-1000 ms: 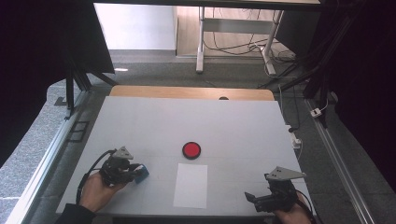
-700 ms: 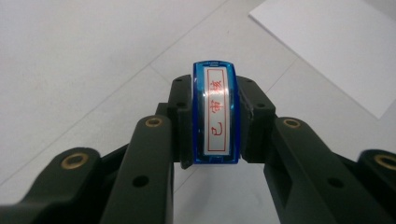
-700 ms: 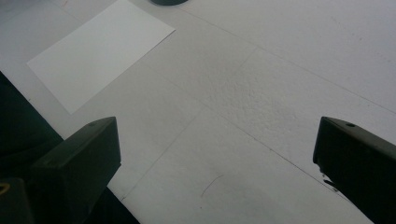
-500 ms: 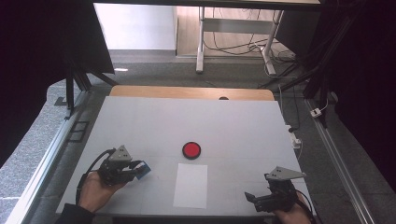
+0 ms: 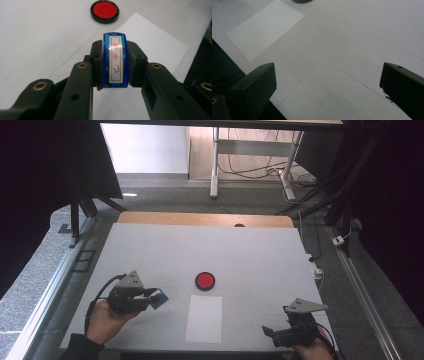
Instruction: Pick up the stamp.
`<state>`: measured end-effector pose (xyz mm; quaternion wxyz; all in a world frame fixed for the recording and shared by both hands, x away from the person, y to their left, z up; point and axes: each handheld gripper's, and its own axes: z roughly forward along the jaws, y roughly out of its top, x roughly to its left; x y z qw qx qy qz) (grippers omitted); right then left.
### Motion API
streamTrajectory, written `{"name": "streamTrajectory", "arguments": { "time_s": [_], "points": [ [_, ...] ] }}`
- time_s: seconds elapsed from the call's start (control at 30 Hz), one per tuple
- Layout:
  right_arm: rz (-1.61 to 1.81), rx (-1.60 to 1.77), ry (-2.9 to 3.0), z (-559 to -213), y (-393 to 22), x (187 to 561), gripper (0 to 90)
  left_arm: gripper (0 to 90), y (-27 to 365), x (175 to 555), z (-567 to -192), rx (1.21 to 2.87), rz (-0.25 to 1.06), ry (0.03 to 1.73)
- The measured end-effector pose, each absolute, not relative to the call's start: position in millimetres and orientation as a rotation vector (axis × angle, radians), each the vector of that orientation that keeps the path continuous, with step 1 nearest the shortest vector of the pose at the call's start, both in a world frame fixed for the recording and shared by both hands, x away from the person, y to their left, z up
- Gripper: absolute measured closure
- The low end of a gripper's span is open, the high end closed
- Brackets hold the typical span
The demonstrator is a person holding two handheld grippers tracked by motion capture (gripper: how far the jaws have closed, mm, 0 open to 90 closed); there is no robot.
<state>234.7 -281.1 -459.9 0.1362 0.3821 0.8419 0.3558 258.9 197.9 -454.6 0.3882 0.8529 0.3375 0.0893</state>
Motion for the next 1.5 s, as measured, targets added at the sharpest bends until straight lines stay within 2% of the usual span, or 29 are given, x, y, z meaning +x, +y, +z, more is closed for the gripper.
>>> {"name": "streamTrajectory", "arguments": {
  "time_s": [0.53,1.5],
  "points": [
    [1.043,1.087,2.441,-459.2,-281.5,233.8,1.0,70.1,173.5,268.9,-435.3,2.178,0.148,0.715],
    [1.121,1.052,2.43,-456.5,-283.6,232.3,0.9,70.2,130.9,294.5,-415.0,2.15,0.101,0.449]
  ]
}}
